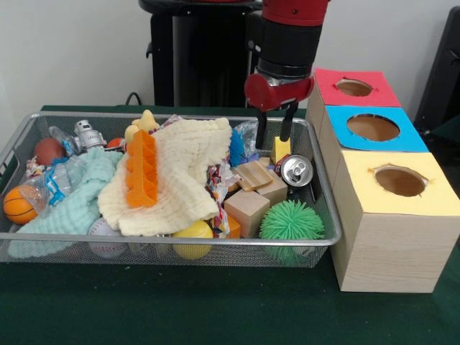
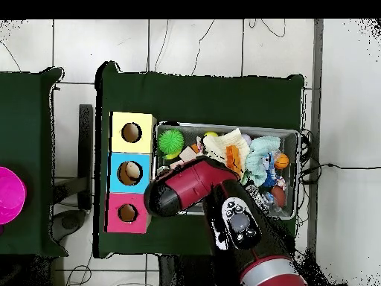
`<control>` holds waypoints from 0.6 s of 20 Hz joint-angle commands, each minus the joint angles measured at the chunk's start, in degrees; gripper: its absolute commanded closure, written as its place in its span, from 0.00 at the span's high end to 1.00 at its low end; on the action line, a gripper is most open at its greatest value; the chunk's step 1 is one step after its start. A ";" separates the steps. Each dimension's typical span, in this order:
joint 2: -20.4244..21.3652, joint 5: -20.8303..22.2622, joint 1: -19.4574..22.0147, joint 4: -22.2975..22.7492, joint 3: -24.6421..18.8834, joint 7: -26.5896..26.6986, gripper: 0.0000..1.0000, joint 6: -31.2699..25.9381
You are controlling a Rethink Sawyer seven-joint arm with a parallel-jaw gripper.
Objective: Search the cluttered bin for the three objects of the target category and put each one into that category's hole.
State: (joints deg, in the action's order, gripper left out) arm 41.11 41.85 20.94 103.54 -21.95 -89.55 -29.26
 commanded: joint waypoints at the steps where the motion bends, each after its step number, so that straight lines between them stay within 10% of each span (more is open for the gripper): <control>1: -1.55 2.50 2.45 -2.04 -2.89 3.76 1.00 1.46; 12: -2.60 2.32 1.17 -5.33 -2.20 1.54 1.00 1.21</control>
State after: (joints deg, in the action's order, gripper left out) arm 40.94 41.85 22.27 102.64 -21.95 -89.55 -29.00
